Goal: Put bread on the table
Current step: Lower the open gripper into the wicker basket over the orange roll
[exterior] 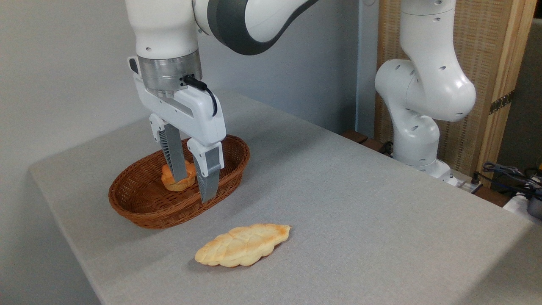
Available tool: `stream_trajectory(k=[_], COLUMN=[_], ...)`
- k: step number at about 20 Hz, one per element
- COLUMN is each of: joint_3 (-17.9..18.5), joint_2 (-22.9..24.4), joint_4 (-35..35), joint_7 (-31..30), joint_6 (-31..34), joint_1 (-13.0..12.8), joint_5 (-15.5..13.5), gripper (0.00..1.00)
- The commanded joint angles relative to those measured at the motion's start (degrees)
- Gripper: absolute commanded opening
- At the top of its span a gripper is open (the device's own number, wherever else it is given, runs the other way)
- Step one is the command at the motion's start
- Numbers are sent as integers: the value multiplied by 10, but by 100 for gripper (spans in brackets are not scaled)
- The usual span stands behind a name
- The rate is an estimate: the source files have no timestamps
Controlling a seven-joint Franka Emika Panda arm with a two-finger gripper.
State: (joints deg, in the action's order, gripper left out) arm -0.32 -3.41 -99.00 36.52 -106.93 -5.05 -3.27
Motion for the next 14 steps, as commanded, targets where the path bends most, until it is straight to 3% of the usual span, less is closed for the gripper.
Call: stream_trajectory(k=[1, 8, 14], joint_3=[5, -9, -31], joint_2=[2, 2, -2], joint_4=[5, -2, -20], joint_7=[2, 0, 0], joint_6=[8, 5, -33], joint_1=[-6, -15, -20], joint_5=[4, -11, -82], gripper=[100, 100, 100])
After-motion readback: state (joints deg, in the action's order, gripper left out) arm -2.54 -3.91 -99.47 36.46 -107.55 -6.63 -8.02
